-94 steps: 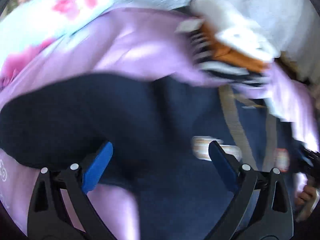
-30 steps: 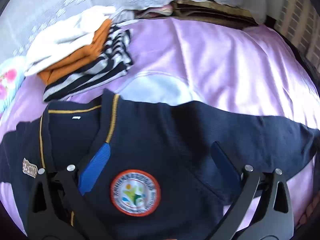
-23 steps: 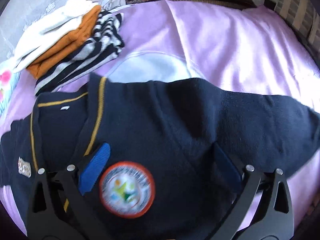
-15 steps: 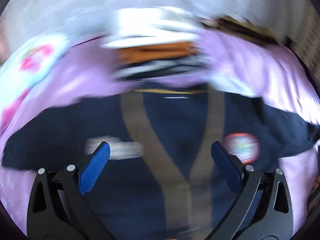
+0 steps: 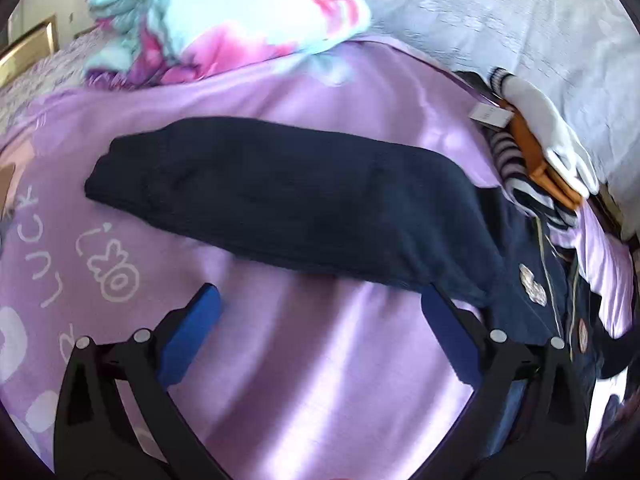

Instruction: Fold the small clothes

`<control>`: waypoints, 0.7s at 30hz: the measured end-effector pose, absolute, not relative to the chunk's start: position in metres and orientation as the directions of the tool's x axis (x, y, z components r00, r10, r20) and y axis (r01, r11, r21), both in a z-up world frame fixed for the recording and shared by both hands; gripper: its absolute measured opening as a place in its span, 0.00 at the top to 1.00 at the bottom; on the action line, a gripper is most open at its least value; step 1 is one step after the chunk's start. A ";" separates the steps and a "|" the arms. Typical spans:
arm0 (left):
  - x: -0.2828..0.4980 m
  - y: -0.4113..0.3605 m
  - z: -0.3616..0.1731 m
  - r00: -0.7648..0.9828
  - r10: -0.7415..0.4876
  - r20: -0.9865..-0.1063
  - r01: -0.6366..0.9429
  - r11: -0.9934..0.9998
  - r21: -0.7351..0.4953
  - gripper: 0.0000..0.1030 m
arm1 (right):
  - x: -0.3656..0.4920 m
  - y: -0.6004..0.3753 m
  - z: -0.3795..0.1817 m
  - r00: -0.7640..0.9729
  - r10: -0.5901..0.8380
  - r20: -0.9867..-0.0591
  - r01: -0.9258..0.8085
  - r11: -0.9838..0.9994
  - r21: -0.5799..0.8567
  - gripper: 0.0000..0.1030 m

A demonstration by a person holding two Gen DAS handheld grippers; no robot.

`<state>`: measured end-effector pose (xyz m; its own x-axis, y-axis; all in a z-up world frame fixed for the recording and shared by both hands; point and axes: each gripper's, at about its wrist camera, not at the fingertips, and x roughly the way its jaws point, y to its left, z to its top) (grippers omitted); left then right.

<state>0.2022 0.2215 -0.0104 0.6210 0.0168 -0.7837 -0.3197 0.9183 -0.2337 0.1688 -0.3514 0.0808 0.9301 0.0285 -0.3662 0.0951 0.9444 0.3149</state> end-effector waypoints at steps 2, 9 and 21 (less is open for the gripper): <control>0.202 0.211 -0.006 0.623 0.056 -0.780 -0.308 0.934 -0.180 0.02 | 0.183 -0.305 0.095 0.931 0.069 -0.359 0.023 0.969 0.246 0.93; 0.199 0.192 -0.010 0.596 0.019 -0.803 -0.239 0.959 -0.155 0.02 | 0.225 -0.170 0.091 0.870 0.182 -0.458 -0.171 0.983 0.065 0.93; 0.200 0.196 -0.017 0.574 -0.056 -0.817 -0.239 0.943 -0.233 0.02 | 0.259 -0.061 -0.009 0.679 0.171 -0.714 -0.319 0.945 -0.077 0.90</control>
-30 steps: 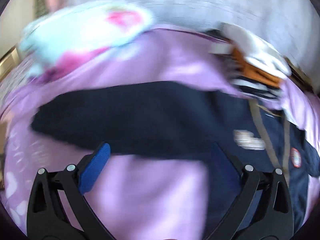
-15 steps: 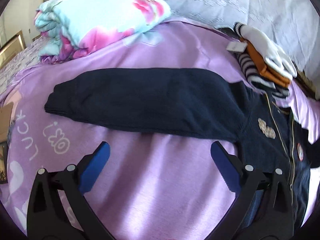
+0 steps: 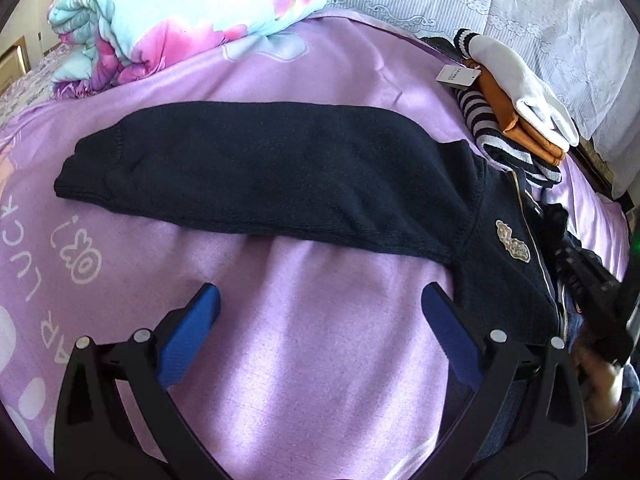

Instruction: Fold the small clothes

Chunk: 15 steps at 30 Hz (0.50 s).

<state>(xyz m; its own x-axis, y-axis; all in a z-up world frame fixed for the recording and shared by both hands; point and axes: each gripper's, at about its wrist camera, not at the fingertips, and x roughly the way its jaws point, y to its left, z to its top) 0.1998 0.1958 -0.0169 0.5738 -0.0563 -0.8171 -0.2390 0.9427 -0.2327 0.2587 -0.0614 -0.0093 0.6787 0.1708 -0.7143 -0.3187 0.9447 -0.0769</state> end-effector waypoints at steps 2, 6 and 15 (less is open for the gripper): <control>0.201 0.195 -0.017 0.572 -0.051 -0.819 -0.237 0.945 -0.225 0.02 | 0.262 -0.060 -0.014 0.634 0.173 -0.754 -0.342 0.937 -0.073 0.86; 0.201 0.193 -0.018 0.571 -0.036 -0.820 -0.236 0.950 -0.206 0.02 | 0.249 -0.079 0.002 0.606 0.311 -0.732 -0.381 0.921 0.076 0.80; 0.203 0.195 -0.019 0.568 -0.035 -0.822 -0.252 0.944 -0.214 0.02 | 0.257 -0.144 0.026 0.680 0.302 -0.668 -0.214 0.953 0.213 0.78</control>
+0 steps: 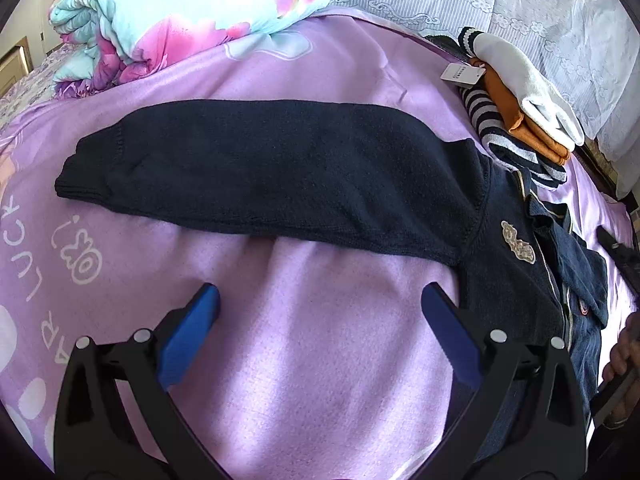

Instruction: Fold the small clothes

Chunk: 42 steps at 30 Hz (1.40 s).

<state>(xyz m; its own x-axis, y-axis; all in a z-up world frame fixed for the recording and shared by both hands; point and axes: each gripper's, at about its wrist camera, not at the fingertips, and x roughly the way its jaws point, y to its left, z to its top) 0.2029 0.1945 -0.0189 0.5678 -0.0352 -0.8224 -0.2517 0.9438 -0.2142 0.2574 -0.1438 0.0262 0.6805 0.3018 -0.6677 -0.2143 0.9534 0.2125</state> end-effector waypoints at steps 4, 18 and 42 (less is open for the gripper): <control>0.203 0.198 -0.020 0.566 -0.039 -0.824 -0.258 0.940 -0.221 0.02 | 0.267 -0.083 -0.016 0.561 0.299 -0.772 -0.315 0.940 0.135 0.78; 0.201 0.209 -0.022 0.564 -0.053 -0.824 -0.290 0.922 -0.257 0.02 | 0.225 -0.184 0.036 0.782 0.211 -0.587 -0.126 0.975 0.183 0.69; 0.161 0.324 -0.031 0.673 -0.195 -0.713 -0.404 0.711 -0.576 0.02 | 0.259 -0.129 -0.026 0.592 0.290 -0.752 -0.274 0.950 0.150 0.38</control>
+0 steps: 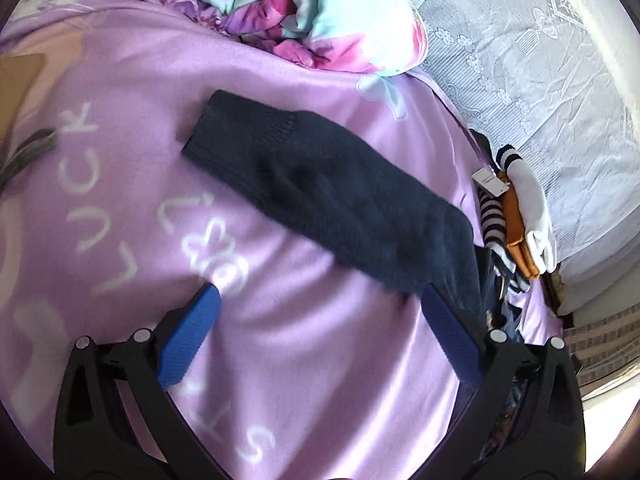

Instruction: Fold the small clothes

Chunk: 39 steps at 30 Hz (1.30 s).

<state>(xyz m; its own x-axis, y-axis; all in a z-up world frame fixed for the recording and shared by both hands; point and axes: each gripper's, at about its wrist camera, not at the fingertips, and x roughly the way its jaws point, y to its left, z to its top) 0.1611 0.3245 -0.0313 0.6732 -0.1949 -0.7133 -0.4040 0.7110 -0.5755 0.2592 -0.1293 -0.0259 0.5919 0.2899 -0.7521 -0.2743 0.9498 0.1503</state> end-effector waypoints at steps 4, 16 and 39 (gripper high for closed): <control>0.183 0.334 -0.033 0.681 -0.208 -0.702 -0.394 0.704 -0.591 0.02 | 0.247 -0.146 -0.017 0.638 0.345 -0.688 -0.258 0.938 0.231 0.39; 0.184 0.364 -0.042 0.722 -0.149 -0.675 -0.456 0.631 -0.627 0.79 | 0.233 -0.159 -0.015 0.664 0.337 -0.668 -0.221 0.941 0.254 0.38; 0.247 0.065 0.081 0.780 0.070 -0.622 -0.081 0.997 0.010 0.85 | 0.188 -0.328 -0.014 0.710 0.357 -0.607 -0.061 0.890 0.452 0.24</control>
